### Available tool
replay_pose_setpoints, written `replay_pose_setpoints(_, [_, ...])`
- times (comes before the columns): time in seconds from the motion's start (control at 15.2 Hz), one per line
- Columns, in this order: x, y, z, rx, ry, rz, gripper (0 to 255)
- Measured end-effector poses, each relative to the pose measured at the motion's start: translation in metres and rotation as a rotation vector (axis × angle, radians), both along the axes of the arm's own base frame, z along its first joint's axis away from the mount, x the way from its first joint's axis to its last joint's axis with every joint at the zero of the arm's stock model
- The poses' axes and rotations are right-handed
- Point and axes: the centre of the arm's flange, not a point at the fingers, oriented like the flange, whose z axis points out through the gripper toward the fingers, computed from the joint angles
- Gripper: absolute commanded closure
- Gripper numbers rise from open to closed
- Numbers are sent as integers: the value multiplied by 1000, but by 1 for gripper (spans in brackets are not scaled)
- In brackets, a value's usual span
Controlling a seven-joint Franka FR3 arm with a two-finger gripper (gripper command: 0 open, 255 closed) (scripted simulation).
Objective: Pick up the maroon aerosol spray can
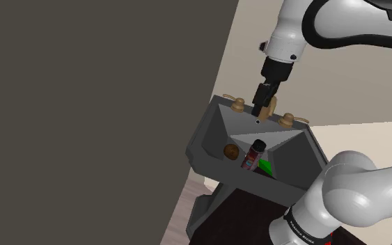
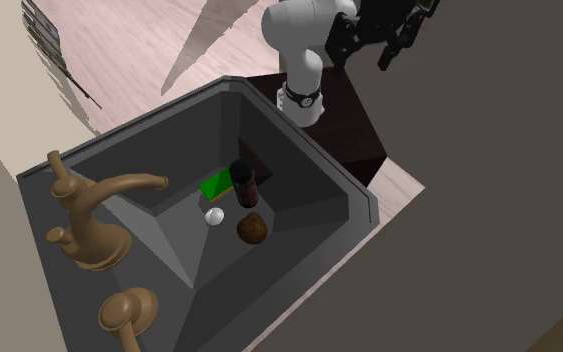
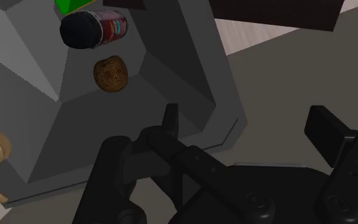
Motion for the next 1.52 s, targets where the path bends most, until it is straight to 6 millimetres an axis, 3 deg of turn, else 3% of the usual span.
replay_pose_setpoints(0.13, [-1, -6, -4, 2, -2, 0, 0])
replay_pose_setpoints(0.26, [-6, -20, -20, 8, -6, 2, 0])
replay_pose_setpoints(0.46, [-7, -52, -41, 19, -16, 5, 0])
replay_pose_setpoints(1.52, [-33, -208, -189, 81, -67, 31, 0])
